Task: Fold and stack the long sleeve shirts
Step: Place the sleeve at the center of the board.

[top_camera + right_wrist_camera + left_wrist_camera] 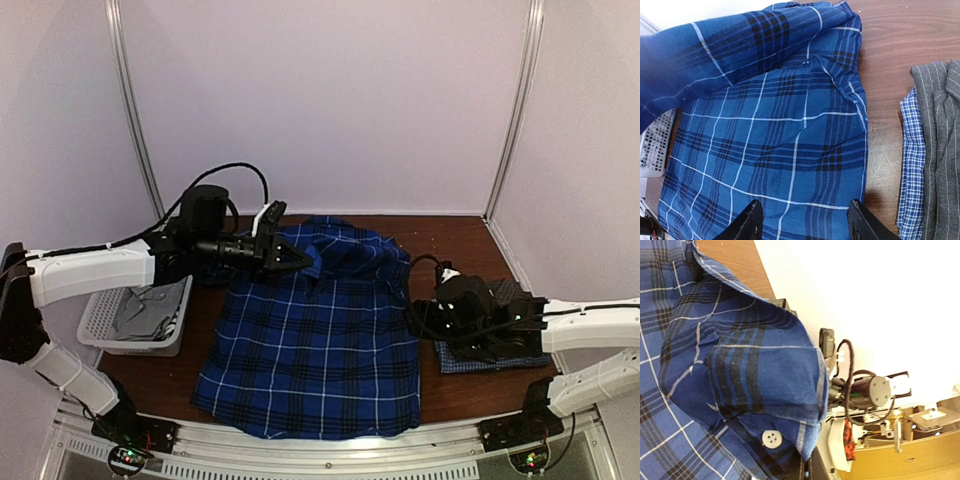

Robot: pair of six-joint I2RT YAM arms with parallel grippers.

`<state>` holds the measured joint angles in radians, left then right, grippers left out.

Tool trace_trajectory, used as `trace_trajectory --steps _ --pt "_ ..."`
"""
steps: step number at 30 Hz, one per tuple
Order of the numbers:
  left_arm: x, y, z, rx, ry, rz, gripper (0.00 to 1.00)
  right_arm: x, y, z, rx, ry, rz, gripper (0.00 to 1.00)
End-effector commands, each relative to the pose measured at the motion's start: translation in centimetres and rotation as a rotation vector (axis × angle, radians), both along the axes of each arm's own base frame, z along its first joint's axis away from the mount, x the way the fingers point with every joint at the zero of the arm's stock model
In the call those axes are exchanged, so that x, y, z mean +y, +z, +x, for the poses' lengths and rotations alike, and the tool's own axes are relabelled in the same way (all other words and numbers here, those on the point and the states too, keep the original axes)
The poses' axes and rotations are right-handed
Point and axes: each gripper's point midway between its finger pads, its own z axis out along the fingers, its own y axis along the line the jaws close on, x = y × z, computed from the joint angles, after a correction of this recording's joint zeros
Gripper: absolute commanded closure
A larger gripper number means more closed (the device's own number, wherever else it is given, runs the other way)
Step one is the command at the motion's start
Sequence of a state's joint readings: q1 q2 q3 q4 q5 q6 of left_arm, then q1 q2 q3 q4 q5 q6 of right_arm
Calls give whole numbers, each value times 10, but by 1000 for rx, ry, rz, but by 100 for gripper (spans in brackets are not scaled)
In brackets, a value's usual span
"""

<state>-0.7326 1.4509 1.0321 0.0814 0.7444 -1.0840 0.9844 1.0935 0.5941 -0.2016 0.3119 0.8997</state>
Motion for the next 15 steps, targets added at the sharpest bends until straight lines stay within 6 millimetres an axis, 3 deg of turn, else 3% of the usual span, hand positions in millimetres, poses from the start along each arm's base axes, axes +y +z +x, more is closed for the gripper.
trace_trajectory --steps 1,6,9,15 --pt "11 36 8 78 39 -180 100 -17 -23 -9 52 -30 -34 41" --pt "50 12 33 246 256 -218 100 -17 -49 -20 124 4 -67 40" --pt "56 -5 32 295 283 -215 100 -7 -45 -19 119 31 -62 40" --pt "62 -64 17 385 271 -87 100 14 -39 -10 107 83 -102 40"
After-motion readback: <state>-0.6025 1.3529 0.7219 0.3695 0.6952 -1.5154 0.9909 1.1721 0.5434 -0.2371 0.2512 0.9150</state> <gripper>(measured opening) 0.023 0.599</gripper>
